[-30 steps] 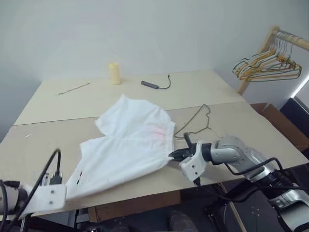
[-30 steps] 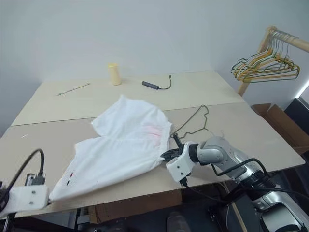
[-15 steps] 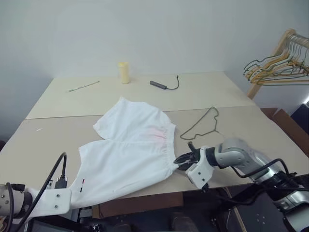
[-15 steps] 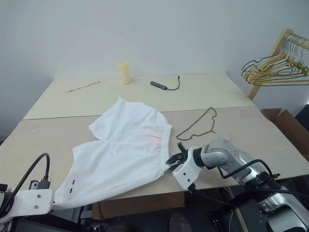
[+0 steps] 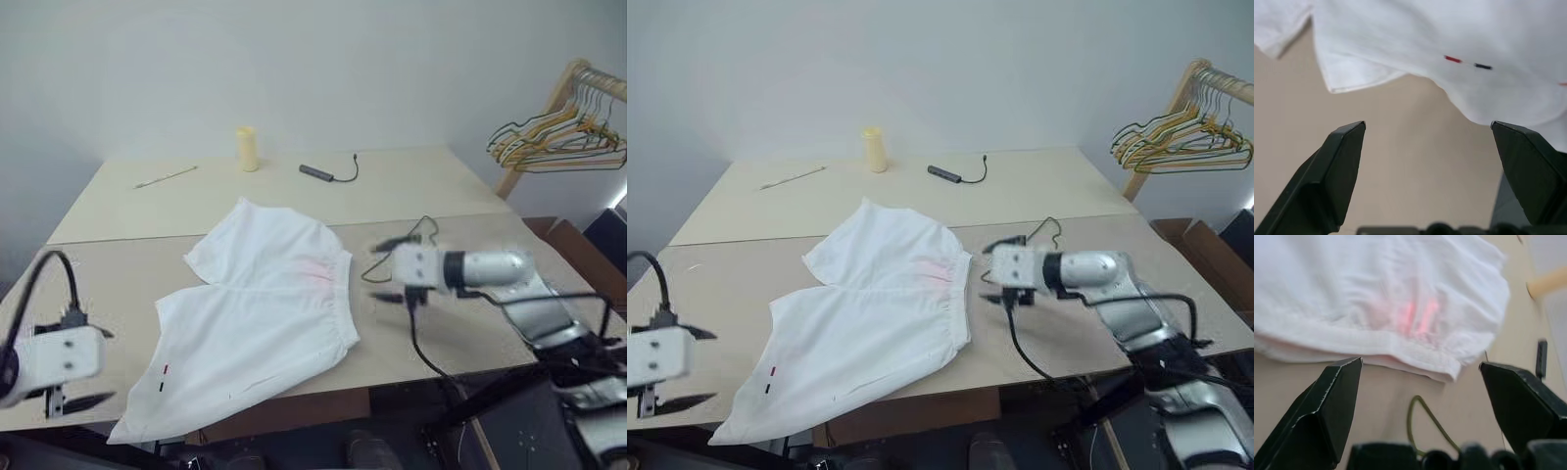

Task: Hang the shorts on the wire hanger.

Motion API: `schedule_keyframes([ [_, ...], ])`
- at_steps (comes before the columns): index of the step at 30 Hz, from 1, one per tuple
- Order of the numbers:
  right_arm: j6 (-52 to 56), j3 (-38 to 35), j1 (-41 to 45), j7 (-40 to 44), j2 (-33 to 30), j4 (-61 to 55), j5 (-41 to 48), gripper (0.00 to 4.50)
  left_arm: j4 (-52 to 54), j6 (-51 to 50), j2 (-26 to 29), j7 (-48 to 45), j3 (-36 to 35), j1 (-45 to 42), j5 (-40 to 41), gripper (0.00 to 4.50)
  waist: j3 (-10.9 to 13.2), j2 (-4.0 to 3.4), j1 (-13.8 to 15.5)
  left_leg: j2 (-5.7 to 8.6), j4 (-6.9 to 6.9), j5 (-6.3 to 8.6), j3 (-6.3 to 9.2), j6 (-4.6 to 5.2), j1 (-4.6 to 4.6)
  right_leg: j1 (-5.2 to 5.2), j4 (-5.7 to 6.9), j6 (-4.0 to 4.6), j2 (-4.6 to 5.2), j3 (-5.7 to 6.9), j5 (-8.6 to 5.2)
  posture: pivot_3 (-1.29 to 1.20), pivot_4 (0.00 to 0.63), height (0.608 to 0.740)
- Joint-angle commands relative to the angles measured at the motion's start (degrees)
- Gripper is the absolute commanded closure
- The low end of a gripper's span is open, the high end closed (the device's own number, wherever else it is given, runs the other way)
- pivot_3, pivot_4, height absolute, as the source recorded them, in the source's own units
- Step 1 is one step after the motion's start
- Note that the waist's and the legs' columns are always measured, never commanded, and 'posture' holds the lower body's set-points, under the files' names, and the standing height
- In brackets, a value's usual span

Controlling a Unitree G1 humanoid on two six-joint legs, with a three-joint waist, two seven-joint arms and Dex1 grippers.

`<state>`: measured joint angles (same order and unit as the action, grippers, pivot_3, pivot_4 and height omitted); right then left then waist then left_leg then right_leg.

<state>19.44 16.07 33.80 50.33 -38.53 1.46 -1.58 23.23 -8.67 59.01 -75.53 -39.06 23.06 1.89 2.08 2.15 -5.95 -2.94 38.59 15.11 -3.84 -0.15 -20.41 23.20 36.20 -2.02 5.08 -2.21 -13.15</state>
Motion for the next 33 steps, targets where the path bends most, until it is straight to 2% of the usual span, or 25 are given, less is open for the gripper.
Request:
schedule_keyframes([
  [1, 10.24, -2.20, 4.23, -7.58, 4.56, 6.28, -2.24, 0.00, 2.08, -1.99, -1.73, 5.59, 4.53, -6.89, 4.58, 0.02, 0.01, -0.02, 0.26, 0.03, 0.00, 0.00, 0.01, 0.00, -0.08, 0.05, 0.02, -0.08, 0.01, 0.00, 0.02, -0.09, 0.000, 0.740],
  [2, 11.71, -2.45, 4.95, -8.93, 5.78, 7.84, -2.46, 0.00, 2.55, -2.66, -2.20, 6.28, 5.67, -8.35, 5.48, 0.02, 0.01, -0.02, 0.29, 0.05, 0.00, 0.00, 0.03, 0.00, -0.15, 0.07, -0.03, -0.41, 0.01, 0.00, 0.22, -0.09, 0.000, 0.740],
  [6, 11.41, -3.72, 7.99, -17.58, 11.76, 18.86, -4.14, 0.00, 6.05, -6.52, -4.13, 9.73, 12.59, -13.94, 8.86, 0.02, -0.03, -0.01, -0.09, 0.11, 0.14, -0.02, 0.08, 0.00, -1.06, 0.91, 0.03, -0.55, -0.01, -0.05, 0.44, -0.09, 0.000, 0.740],
  [11, 8.77, -2.42, 8.59, -19.07, 12.63, 26.28, -6.02, 0.00, 6.31, -6.18, -3.54, 11.27, 17.08, -14.91, 7.58, 0.02, -0.02, -0.03, -1.55, 0.15, 0.17, -0.02, 0.15, 0.00, -1.32, 1.03, -0.06, -0.60, -0.01, -0.04, 0.49, -0.10, 0.000, 0.740],
  [15, 9.40, -0.37, 5.33, -14.30, 9.27, 22.75, -7.30, 0.00, 5.39, -5.25, -2.64, 11.45, 18.30, -15.29, 7.24, 0.02, -0.02, -0.04, -2.71, 0.15, 0.18, -0.02, 0.22, 0.01, -1.29, 0.99, -0.07, -0.63, -0.03, -0.04, 0.50, -0.10, 0.000, 0.740],
  [21, 11.71, -0.12, -0.73, -10.53, 1.94, 15.23, -9.33, 0.00, 4.33, -3.52, -1.28, 11.46, 19.16, -15.31, 7.06, 0.02, -0.02, -0.04, -2.80, 0.14, 0.20, -0.03, 0.29, 0.02, -1.13, 0.86, -0.06, -0.64, -0.07, -0.04, 0.49, -0.11, 0.000, 0.740],
  [27, 19.98, -2.50, -3.34, -6.44, -5.24, 5.81, -8.93, 0.00, 4.31, -2.69, -0.67, 12.19, 20.63, -15.41, 6.00, 0.02, -0.01, -0.06, -2.80, 0.14, 0.24, -0.03, 0.26, 0.01, -1.11, 0.85, -0.07, -0.66, -0.07, -0.06, 0.48, -0.13, 0.000, 0.740],
  [29, 25.42, -5.41, -1.51, -7.80, -4.07, 4.35, -7.12, 0.00, 4.68, -4.18, -0.20, 12.26, 21.15, -15.28, 5.77, 0.02, -0.01, -0.06, -3.15, 0.14, 0.24, -0.03, 0.25, 0.02, -1.10, 0.86, -0.06, -0.65, -0.08, -0.08, 0.48, -0.13, 0.000, 0.740],
  [33, 36.68, -15.43, 4.72, -13.26, 6.14, 5.12, -0.06, 0.00, 4.89, -4.81, -0.53, 13.83, 23.14, -16.91, 5.60, 0.02, -0.01, -0.07, -4.72, 0.09, 0.24, -0.03, 0.28, 0.02, -0.96, 0.84, -0.01, -0.62, -0.29, -0.31, 0.52, -0.13, 0.000, 0.740],
])
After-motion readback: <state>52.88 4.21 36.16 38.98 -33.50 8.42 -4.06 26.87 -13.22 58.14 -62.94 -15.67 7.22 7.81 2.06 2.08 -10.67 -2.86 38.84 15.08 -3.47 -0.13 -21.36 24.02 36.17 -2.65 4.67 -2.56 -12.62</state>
